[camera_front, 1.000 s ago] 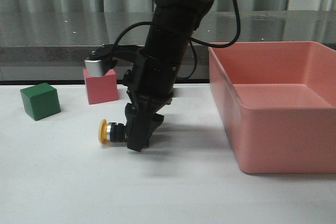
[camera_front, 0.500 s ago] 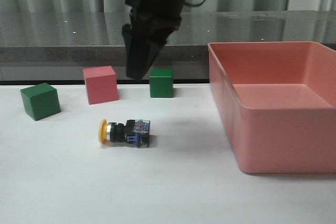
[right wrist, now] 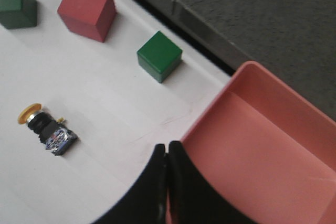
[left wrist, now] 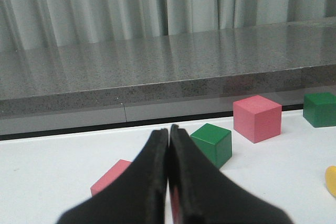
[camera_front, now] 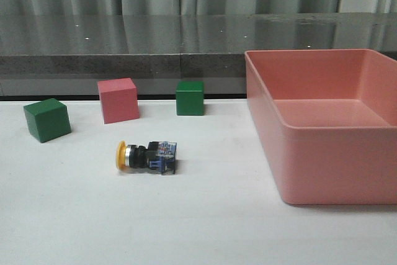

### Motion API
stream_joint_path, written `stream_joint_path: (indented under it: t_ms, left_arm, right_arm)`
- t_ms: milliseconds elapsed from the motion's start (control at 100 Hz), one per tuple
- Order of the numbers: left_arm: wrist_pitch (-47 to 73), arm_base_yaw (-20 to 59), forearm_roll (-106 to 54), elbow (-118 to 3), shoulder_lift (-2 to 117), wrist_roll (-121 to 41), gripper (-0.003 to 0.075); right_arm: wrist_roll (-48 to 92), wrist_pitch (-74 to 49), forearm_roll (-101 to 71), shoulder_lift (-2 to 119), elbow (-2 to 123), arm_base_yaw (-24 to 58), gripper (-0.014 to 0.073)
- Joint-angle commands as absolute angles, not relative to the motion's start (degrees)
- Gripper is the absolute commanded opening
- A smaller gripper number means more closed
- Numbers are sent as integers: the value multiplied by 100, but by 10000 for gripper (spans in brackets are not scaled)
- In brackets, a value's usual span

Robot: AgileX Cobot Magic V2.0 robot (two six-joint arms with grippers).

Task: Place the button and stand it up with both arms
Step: 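Withdraw the right gripper back over the pink bin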

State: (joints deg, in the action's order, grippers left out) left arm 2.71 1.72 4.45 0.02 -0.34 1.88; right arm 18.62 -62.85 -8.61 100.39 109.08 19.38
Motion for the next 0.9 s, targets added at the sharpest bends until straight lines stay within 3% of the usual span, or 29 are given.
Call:
stream_joint_path:
  t_ms: [0, 160, 600, 890]
  left_arm:
    - [-190, 154, 439, 173, -216, 240, -19]
    - [-190, 154, 439, 173, -216, 240, -19]
    - [-190, 154, 439, 173, -216, 240, -19]
    - [-190, 154, 439, 173, -216, 240, -19]
  right_arm:
    - [1670, -5855, -878, 9409, 10861, 1721, -59]
    - [1545, -4826, -871, 8467, 9721, 1383, -59]
    - [1490, -1458, -869, 4975, 4959, 958, -59]
    - [1490, -625, -869, 3042, 2987, 958, -59]
